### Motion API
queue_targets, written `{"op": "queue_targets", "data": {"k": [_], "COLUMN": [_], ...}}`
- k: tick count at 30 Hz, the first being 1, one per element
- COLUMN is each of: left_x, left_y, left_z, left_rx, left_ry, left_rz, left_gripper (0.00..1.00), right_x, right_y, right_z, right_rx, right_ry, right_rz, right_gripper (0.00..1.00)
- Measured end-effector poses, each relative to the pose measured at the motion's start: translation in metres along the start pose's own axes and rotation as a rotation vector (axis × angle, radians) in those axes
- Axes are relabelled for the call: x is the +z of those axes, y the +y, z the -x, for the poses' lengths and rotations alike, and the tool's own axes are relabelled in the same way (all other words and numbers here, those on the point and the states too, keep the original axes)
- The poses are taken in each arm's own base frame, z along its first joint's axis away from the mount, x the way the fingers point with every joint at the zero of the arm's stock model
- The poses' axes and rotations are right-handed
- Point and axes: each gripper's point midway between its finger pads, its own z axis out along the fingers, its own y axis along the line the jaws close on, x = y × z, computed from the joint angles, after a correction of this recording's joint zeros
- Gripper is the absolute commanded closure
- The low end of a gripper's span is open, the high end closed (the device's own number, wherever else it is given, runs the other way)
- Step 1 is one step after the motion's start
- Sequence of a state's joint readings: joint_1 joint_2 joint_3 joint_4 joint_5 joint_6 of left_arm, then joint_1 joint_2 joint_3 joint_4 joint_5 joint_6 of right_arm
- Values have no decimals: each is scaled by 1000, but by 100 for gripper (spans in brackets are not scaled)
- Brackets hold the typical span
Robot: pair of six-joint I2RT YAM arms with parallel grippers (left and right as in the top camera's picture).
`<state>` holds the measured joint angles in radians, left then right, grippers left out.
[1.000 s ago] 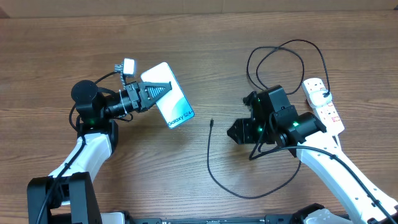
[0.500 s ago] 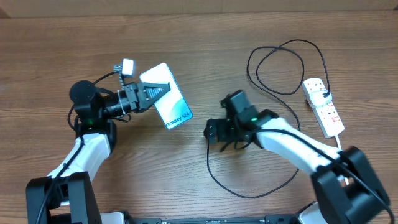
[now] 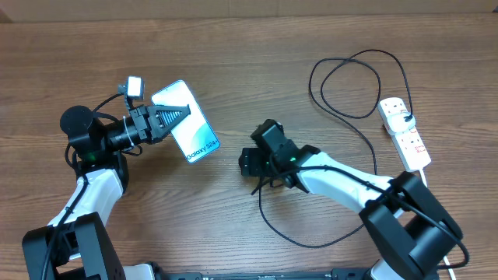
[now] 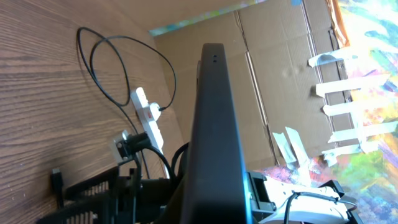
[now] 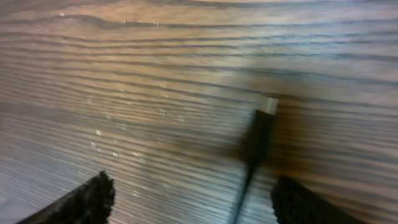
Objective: Plug charger to phone and switch on socket
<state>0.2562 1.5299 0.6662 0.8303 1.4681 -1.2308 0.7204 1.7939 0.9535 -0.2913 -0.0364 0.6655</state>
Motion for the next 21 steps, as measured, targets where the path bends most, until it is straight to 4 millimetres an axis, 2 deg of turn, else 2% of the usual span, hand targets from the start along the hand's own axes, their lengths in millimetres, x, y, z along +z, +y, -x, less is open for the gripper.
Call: {"op": "queue_targets", "data": {"k": [3,6,7,8,9,17,20,21], "left_x": [0,0,0,0,0,-10,-14,-15], "left_y": [-1,-2,-3,-3,-3,-3,-2,-2], "left_z": [-3,-6,-7,-8,-10,-7,-5,-5], "left_rx": [0,0,0,0,0,0,0,-2], "left_ry": [15,35,42,49,56,48,37,34], "left_rz": [-5,-12,-15,-17,-20,-18,-15,-14], "left_gripper": [96,96,96,96,96,96,96,96], "right_x": [6,12,14,15,18,17,9,4], "right_y": [7,8,7,7,7,-1,-16,-27], "right_z": [4,8,8,8,9,5,4,4], "right_rx": [37,77,91,100,122,198,225,233], "right_ry": [-29,-44,-43,-41,-37,9,65,93], "right_rz": [5,-5,-10,-13,-17,-63,-125,-165], "right_gripper": [38,59,71,93,96,96,96,96]}}
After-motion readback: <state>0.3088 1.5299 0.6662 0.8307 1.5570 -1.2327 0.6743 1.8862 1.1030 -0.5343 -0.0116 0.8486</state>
